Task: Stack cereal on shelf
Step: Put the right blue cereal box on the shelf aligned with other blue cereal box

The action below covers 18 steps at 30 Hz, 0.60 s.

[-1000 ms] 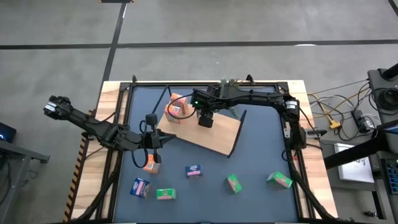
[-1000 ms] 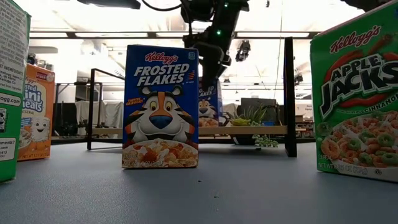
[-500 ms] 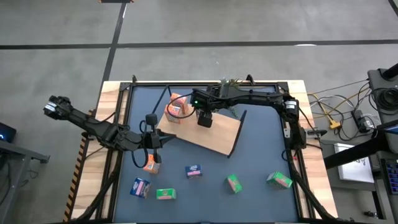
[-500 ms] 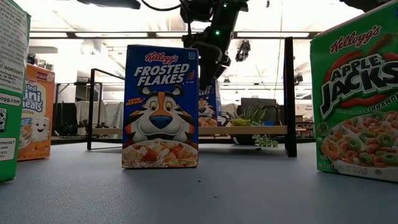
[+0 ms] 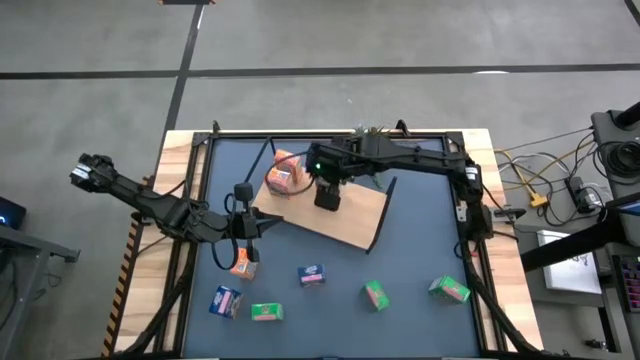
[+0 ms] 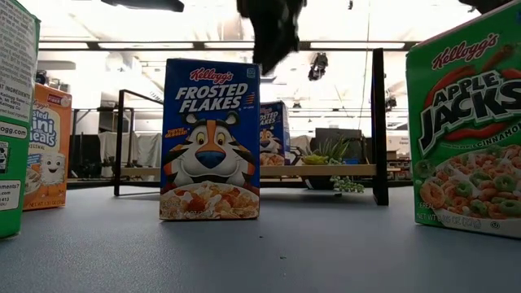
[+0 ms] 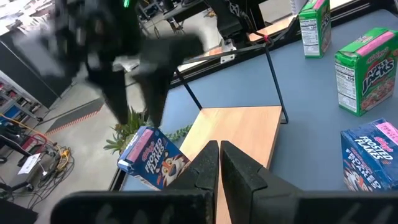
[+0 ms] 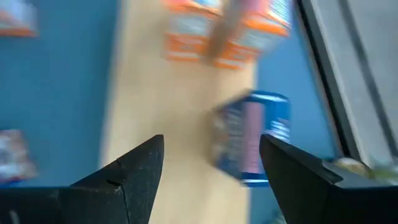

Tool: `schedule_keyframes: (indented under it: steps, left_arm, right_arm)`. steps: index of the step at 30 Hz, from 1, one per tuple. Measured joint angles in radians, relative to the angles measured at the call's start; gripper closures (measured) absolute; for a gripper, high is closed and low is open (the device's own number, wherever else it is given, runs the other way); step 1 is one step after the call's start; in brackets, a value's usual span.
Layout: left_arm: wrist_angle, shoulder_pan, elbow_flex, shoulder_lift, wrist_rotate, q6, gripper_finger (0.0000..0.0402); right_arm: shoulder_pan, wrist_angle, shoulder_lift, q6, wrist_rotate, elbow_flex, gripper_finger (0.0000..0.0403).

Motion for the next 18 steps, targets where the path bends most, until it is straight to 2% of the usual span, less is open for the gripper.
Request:
schedule_keyframes:
  steps: [8, 13, 18]
  left_arm:
    - [0.000, -0.003, 0.000, 0.000, 0.000, -0.008, 0.0402]
    - [0.000, -0.011, 0.000, 0.000, 0.001, -0.011, 0.0402]
    - [0.007, -0.013, 0.000, 0.000, 0.001, -0.011, 0.0402]
  right_arm:
    - [0.227, 0.041, -0.001, -0.026, -0.029, 0.012, 0.0168]
    - [0.360, 0.181, -0.001, -0.002, -0.029, -0.085, 0.0170]
    - [0.428, 0.348, 0.000, 0.045, -0.019, -0.211, 0.0168]
